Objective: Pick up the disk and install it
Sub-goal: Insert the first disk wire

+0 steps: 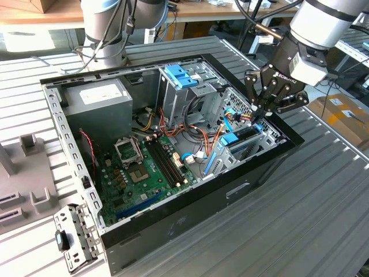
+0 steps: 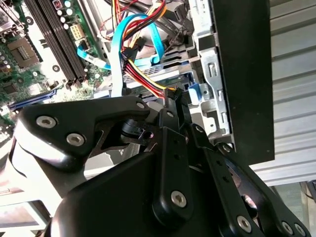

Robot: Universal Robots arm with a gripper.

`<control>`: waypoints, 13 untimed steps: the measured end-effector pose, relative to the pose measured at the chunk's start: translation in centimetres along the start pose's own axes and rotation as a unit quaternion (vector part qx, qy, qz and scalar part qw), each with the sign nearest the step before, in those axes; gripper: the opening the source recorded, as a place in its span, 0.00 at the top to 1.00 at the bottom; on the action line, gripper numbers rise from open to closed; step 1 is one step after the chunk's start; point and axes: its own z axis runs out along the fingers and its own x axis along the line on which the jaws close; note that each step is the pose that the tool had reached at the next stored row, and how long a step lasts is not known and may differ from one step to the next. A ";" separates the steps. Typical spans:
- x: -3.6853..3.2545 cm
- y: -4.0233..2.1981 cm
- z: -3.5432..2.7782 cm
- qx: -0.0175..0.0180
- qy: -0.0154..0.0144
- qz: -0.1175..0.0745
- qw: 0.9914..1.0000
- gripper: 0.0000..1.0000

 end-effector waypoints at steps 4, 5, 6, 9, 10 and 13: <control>-0.20 0.24 0.15 0.000 0.000 0.000 1.000 0.84; -0.20 0.23 0.16 0.000 0.000 0.000 1.000 0.84; -0.20 0.23 0.17 0.000 0.000 0.000 1.000 0.84; -0.20 0.24 0.21 0.000 0.000 0.000 1.000 0.84; -0.20 0.24 0.21 0.000 0.000 0.000 1.000 0.84; -0.20 0.24 0.22 0.000 0.000 0.000 1.000 0.84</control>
